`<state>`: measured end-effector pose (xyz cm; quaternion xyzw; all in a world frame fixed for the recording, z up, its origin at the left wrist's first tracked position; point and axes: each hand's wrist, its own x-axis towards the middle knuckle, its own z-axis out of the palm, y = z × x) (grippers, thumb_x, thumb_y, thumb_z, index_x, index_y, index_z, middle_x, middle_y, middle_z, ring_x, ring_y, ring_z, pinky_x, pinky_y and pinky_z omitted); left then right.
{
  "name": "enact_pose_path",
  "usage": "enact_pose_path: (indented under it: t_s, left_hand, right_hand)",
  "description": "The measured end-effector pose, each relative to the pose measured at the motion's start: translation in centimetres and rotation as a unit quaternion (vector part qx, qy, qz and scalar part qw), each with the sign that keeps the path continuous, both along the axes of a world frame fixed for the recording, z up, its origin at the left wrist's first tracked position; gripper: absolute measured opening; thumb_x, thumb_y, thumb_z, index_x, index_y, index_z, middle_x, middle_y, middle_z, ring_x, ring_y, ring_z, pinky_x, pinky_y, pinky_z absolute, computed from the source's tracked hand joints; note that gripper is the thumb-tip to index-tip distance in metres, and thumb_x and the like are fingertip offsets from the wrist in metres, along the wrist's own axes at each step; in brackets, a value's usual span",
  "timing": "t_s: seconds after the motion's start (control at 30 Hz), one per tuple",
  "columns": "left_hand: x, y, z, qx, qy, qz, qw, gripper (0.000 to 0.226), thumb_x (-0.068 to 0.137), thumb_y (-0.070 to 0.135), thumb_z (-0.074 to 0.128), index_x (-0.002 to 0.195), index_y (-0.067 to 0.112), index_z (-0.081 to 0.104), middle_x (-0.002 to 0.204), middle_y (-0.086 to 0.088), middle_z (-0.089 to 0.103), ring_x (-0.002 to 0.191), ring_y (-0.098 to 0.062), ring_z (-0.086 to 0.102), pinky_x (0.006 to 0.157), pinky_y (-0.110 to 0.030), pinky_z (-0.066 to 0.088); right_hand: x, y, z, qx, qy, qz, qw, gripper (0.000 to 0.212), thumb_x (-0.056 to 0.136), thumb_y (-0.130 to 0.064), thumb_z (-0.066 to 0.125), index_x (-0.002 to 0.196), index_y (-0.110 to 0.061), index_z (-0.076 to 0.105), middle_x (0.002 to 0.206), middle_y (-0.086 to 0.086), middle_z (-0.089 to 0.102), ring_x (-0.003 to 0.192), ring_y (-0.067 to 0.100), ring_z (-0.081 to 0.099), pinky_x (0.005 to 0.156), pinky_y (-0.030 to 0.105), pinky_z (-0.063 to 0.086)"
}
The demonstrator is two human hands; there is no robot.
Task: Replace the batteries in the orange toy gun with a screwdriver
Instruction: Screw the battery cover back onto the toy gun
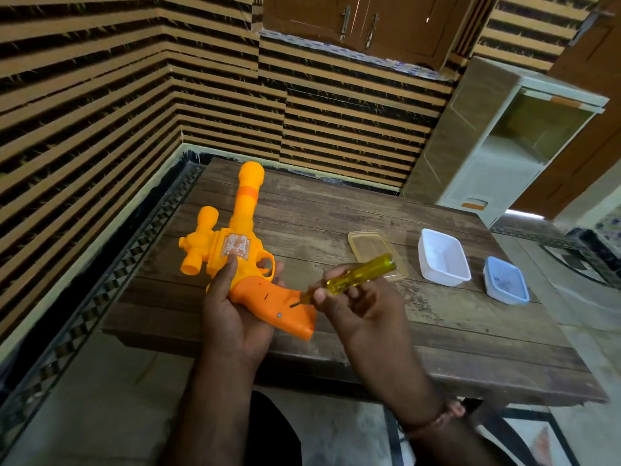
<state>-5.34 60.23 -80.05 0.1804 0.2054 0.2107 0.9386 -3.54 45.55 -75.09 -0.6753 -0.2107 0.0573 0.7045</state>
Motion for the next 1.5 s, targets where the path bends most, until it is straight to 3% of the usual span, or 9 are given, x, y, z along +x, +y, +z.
enact_pose_path:
  t_s: [0.07, 0.13, 0.37, 0.53, 0.7, 0.9, 1.03, 1.27, 1.5]
  left_hand:
    - [0.0, 0.1, -0.1, 0.007, -0.002, 0.0, 1.0, 0.055, 0.081, 0.036, 0.064, 0.132, 0.016, 0.059, 0.109, -0.015, 0.065, 0.105, -0.032, 0.068, 0.103, -0.051, 0.045]
    - [0.0, 0.0, 0.0, 0.01, -0.005, -0.005, 1.0, 0.052, 0.08, 0.036, 0.064, 0.129, 0.018, 0.06, 0.108, -0.015, 0.065, 0.095, -0.031, 0.072, 0.103, -0.051, 0.044]
    - [0.1, 0.0, -0.2, 0.01, -0.019, -0.01, 1.0, 0.034, 0.088, 0.035, 0.059, 0.116, 0.018, 0.064, 0.097, -0.012, 0.069, 0.091, -0.028, 0.074, 0.101, -0.05, 0.044]
    - [0.0, 0.1, -0.2, 0.002, 0.0, -0.011, 1.0, 0.058, 0.079, 0.038, 0.065, 0.133, 0.017, 0.058, 0.111, -0.014, 0.066, 0.11, -0.036, 0.067, 0.109, -0.059, 0.035]
    - [0.0, 0.0, -0.4, -0.007, 0.001, 0.007, 1.0, 0.063, 0.079, 0.038, 0.071, 0.137, 0.016, 0.056, 0.12, -0.017, 0.062, 0.119, -0.039, 0.062, 0.108, -0.065, 0.034]
    - [0.0, 0.0, 0.0, 0.014, 0.005, 0.003, 1.0, 0.039, 0.091, 0.034, 0.057, 0.127, 0.019, 0.06, 0.105, -0.013, 0.067, 0.098, -0.032, 0.072, 0.092, -0.045, 0.049]
    - [-0.1, 0.0, -0.2, 0.017, 0.012, -0.004, 1.0, 0.038, 0.092, 0.036, 0.057, 0.125, 0.018, 0.061, 0.103, -0.013, 0.069, 0.105, -0.035, 0.069, 0.082, -0.042, 0.05]
    - [0.0, 0.2, -0.7, 0.009, -0.012, -0.013, 1.0, 0.043, 0.091, 0.036, 0.057, 0.129, 0.016, 0.059, 0.1, -0.013, 0.07, 0.11, -0.035, 0.067, 0.108, -0.057, 0.037]
    - [0.1, 0.2, -0.7, 0.002, -0.009, -0.021, 1.0, 0.059, 0.08, 0.037, 0.066, 0.135, 0.017, 0.057, 0.116, -0.016, 0.067, 0.106, -0.034, 0.069, 0.101, -0.057, 0.044]
  right_hand:
    - [-0.6, 0.1, -0.6, -0.025, -0.019, 0.019, 0.999, 0.014, 0.084, -0.004, 0.069, 0.096, -0.007, 0.061, 0.062, 0.022, 0.058, 0.052, 0.017, 0.052, 0.056, 0.026, 0.043]
    - [-0.8, 0.0, -0.9, -0.043, -0.025, 0.022, 0.999, 0.014, 0.086, -0.002, 0.07, 0.096, -0.009, 0.062, 0.056, 0.007, 0.054, 0.051, 0.005, 0.048, 0.052, 0.021, 0.04]
    - [-0.9, 0.4, -0.8, -0.063, -0.028, 0.007, 0.998, 0.015, 0.085, -0.004, 0.071, 0.094, -0.013, 0.064, 0.057, 0.001, 0.057, 0.052, 0.004, 0.051, 0.053, 0.019, 0.041]
    - [-0.9, 0.7, -1.2, -0.071, -0.038, 0.009, 0.997, 0.014, 0.085, -0.005, 0.072, 0.095, -0.013, 0.065, 0.06, -0.005, 0.062, 0.059, 0.003, 0.059, 0.058, 0.021, 0.047]
    - [-1.1, 0.7, -0.6, -0.067, -0.048, 0.027, 0.996, 0.013, 0.085, -0.003, 0.071, 0.095, -0.009, 0.065, 0.06, -0.01, 0.062, 0.061, 0.002, 0.06, 0.058, 0.018, 0.047]
    - [-1.0, 0.7, -0.3, -0.023, -0.026, -0.001, 0.999, 0.015, 0.084, 0.003, 0.07, 0.094, -0.006, 0.062, 0.056, -0.005, 0.054, 0.053, 0.004, 0.05, 0.051, 0.018, 0.041]
    - [-1.1, 0.8, -0.4, -0.028, -0.025, 0.001, 0.999, 0.016, 0.084, 0.002, 0.07, 0.093, -0.008, 0.063, 0.057, -0.005, 0.057, 0.054, 0.003, 0.053, 0.052, 0.017, 0.043]
    - [-1.1, 0.9, -0.6, -0.078, -0.044, -0.001, 0.996, 0.02, 0.084, -0.003, 0.072, 0.092, -0.02, 0.065, 0.065, -0.005, 0.065, 0.066, 0.007, 0.066, 0.06, 0.02, 0.05]
    - [-1.3, 1.0, -0.3, -0.14, -0.119, -0.023, 0.983, 0.029, 0.084, -0.009, 0.072, 0.101, -0.028, 0.059, 0.075, -0.008, 0.067, 0.071, 0.008, 0.068, 0.06, 0.024, 0.055]
